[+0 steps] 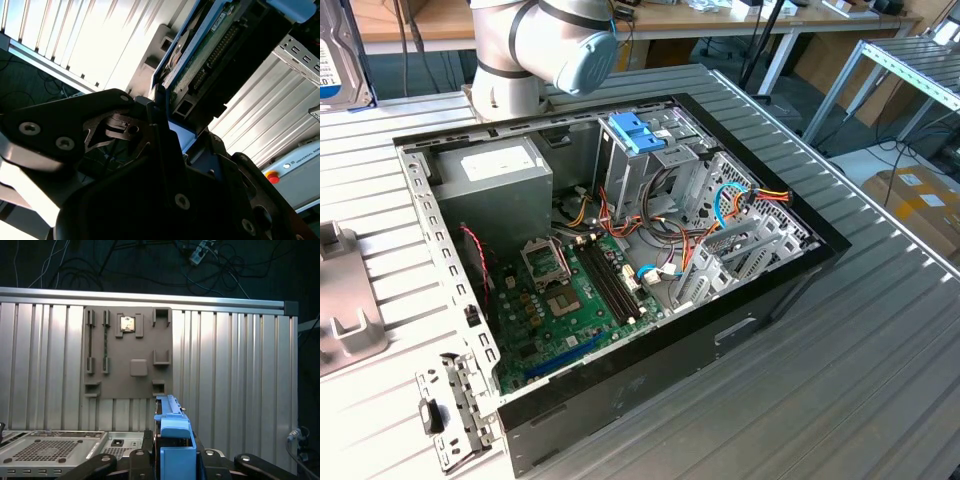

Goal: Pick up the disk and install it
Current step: 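Pick up the disk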

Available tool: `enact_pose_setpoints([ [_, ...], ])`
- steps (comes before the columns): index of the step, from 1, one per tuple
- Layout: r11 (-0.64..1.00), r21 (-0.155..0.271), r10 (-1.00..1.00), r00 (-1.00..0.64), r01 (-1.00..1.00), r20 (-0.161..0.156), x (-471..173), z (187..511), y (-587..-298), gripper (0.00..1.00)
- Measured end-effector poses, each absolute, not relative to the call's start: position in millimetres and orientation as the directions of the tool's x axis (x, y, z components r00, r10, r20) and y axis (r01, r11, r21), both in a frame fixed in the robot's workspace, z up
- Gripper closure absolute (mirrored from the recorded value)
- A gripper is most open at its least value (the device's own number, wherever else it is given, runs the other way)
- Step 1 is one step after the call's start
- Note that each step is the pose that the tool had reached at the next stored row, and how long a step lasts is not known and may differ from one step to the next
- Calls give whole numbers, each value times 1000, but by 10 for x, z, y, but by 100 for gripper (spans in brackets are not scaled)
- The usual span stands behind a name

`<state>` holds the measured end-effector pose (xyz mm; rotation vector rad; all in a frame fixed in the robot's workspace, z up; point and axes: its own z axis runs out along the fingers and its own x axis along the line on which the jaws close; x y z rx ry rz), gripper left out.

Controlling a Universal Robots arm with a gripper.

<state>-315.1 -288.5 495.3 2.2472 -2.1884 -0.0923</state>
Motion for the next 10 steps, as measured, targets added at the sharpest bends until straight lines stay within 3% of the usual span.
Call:
enact_pose_setpoints([
  [10,-27,44,-999,26,-999,-40,-3111,4953,-2889,63],
])
